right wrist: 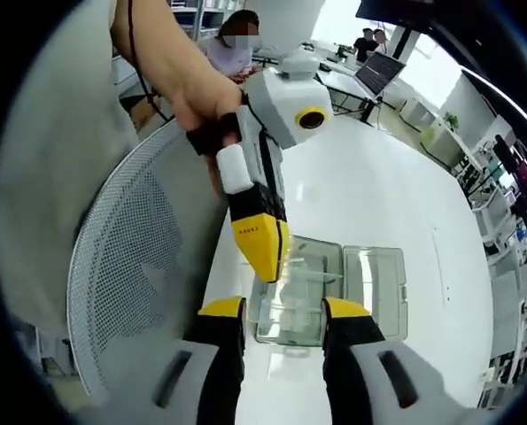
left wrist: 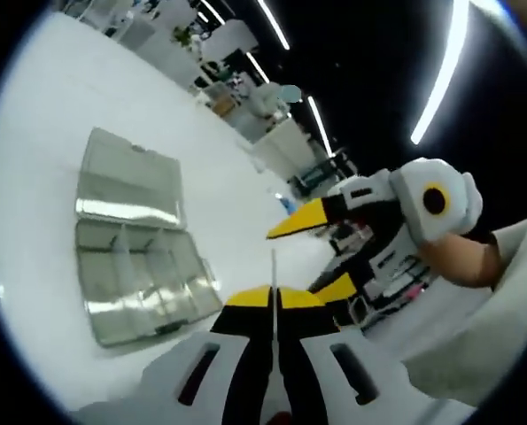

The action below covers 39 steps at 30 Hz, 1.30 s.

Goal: Insert the divider into the dual guide fixture by aligning both edges with the guide slots and pushing it downward to the bottom, including one-sided entry, uneven engagement, binding, and posture correction.

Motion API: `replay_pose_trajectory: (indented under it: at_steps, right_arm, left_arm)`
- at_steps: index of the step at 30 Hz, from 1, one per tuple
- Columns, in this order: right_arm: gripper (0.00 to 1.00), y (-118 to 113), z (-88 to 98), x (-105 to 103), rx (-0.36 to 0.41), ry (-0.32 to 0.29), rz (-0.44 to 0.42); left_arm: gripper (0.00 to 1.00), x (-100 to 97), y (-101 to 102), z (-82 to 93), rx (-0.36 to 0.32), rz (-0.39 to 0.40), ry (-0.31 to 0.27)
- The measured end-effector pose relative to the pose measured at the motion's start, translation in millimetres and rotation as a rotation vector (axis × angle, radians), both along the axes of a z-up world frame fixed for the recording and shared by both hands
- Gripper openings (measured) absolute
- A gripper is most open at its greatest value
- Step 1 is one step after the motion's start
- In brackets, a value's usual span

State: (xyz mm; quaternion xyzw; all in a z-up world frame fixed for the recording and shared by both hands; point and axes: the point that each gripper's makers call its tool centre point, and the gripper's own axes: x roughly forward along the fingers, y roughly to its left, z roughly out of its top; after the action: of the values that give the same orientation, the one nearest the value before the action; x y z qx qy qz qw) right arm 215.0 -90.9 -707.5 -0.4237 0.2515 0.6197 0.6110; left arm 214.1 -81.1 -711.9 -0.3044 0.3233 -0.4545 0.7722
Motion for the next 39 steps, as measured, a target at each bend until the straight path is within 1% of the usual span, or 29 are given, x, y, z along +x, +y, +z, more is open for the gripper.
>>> replay_pose_trajectory:
  at_steps: [1,2,3,6,10,11,12,14,18,21,23,24,27,30,32,36,39]
  right_arm:
    - [0.25,-0.2,0.2,-0.1,0.000,0.008,0.002]
    - [0.25,-0.5,0.7,0.6,-0.001,0.009,0.005]
    - [0.24,-0.9,0.8,1.2,-0.004,0.014,0.008]
    - [0.21,-1.9,1.6,0.8,-0.009,0.030,0.017]
    - [0.15,-3.1,2.9,-5.2,-0.015,0.073,0.053]
    - [0.14,-2.8,3.2,-7.3,-0.015,0.085,0.061]
    - [0.14,-2.3,3.5,-7.5,-0.015,0.084,0.065]
    - [0.13,-2.3,3.6,-8.4,-0.020,0.088,0.072]
    - [0.07,-1.8,3.2,-12.3,-0.026,0.110,0.099]
    - [0.03,-1.9,3.4,-13.3,-0.029,0.124,0.104]
    - [0.01,-1.4,4.5,-14.9,-0.025,0.147,0.103]
    - [0.01,-1.7,4.1,-15.2,-0.027,0.150,0.104]
    - [0.00,-2.7,2.6,-18.5,-0.040,0.174,0.110]
    - [0.00,-3.9,0.4,-20.2,-0.053,0.192,0.114]
    - [0.00,-4.3,-0.7,-21.2,-0.060,0.199,0.119]
    - [0.00,-5.5,-2.5,-24.3,-0.075,0.232,0.123]
    - [0.00,-4.3,-3.5,-25.5,-0.081,0.240,0.134]
  left_arm:
    - [0.00,-0.8,-0.6,0.8,0.005,-0.009,-0.013]
    - [0.00,-1.0,-0.4,1.1,0.024,-0.023,-0.048]
    - [0.00,-2.0,-0.5,1.5,0.034,-0.035,-0.067]
    - [0.00,-3.1,-1.2,4.7,0.047,-0.055,-0.119]
    - [0.00,-3.4,-1.1,6.0,0.065,-0.077,-0.158]
    - [0.00,-6.2,-1.6,4.8,0.088,-0.108,-0.191]
    - [0.00,-7.7,-2.3,4.2,0.100,-0.123,-0.208]
    - [0.00,-10.1,-3.9,4.5,0.106,-0.133,-0.218]
    - [0.00,-10.4,-4.4,5.1,0.107,-0.139,-0.245]
    - [0.00,-13.9,-5.1,4.9,0.123,-0.168,-0.289]
    - [0.00,-15.7,-5.6,4.8,0.131,-0.183,-0.308]
    - [0.00,-16.5,-5.7,5.0,0.142,-0.193,-0.332]
    - [0.00,-19.2,-7.4,4.6,0.164,-0.216,-0.370]
    - [0.00,-20.0,-9.5,3.2,0.181,-0.232,-0.394]
    - [0.00,-19.8,-9.3,2.2,0.186,-0.236,-0.399]
    - [0.00,-22.0,-10.7,1.0,0.198,-0.252,-0.419]
    - [0.00,-22.1,-11.2,0.7,0.202,-0.259,-0.432]
